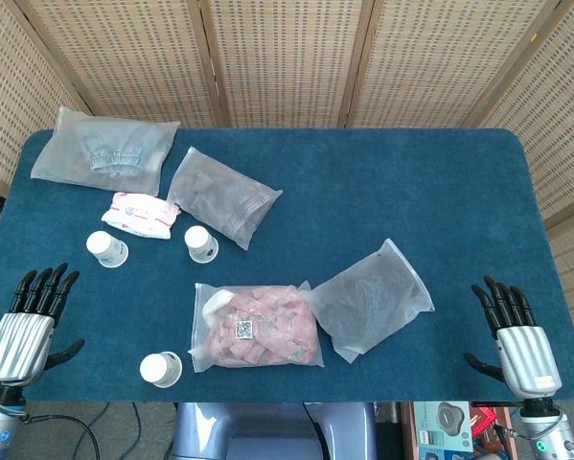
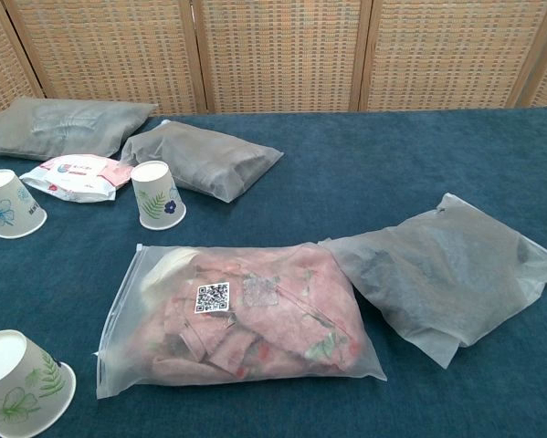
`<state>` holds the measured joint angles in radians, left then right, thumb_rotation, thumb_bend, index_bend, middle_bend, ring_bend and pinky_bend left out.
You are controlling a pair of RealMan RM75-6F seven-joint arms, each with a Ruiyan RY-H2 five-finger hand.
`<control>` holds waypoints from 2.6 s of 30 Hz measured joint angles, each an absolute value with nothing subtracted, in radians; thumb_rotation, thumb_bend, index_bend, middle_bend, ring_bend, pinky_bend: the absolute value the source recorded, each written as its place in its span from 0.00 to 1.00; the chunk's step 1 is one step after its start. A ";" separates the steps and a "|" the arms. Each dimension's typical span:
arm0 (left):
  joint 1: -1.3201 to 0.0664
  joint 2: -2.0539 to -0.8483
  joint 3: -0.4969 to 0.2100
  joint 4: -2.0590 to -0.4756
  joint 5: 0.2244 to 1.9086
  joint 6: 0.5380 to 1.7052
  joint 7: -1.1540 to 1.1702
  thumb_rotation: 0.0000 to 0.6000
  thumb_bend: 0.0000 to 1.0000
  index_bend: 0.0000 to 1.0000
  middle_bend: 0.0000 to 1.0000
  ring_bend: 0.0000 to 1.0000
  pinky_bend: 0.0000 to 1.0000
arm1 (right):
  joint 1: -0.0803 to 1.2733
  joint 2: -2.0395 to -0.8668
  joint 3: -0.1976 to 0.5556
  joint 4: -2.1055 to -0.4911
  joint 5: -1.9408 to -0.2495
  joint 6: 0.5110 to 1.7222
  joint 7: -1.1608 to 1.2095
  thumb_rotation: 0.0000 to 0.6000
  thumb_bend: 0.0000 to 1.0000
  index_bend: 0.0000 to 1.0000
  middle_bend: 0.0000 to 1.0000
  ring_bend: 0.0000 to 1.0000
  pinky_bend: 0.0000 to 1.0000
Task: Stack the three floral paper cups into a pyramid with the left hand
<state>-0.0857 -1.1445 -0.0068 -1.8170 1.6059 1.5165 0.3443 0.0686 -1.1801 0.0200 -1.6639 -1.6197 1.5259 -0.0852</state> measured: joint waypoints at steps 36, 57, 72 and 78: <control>-0.106 -1.103 0.016 -1.847 1.646 1.474 0.313 1.00 0.18 0.00 0.00 0.00 0.00 | 0.069 -1.174 0.031 -1.661 -1.593 1.520 -0.062 1.00 0.09 0.00 0.00 0.00 0.00; -0.232 -0.872 0.135 -2.019 1.792 1.180 0.346 1.00 0.19 0.10 0.00 0.00 0.00 | 0.067 -1.167 0.033 -1.661 -1.591 1.523 -0.041 1.00 0.09 0.00 0.00 0.00 0.00; -0.274 -0.975 0.138 -1.990 1.716 1.045 0.412 1.00 0.19 0.18 0.00 0.00 0.00 | 0.067 -1.163 0.036 -1.661 -1.588 1.524 -0.029 1.00 0.09 0.00 0.00 0.00 0.00; -0.281 -1.007 0.129 -1.978 1.665 1.020 0.460 1.00 0.19 0.19 0.00 0.00 0.00 | 0.065 -1.161 0.036 -1.660 -1.589 1.528 -0.022 1.00 0.09 0.00 0.00 0.00 0.00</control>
<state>-0.2811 -1.0073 0.1288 -1.9776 1.6648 1.0196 0.4602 0.0652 -1.1608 0.0364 -1.6603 -1.5894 1.5285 -0.0216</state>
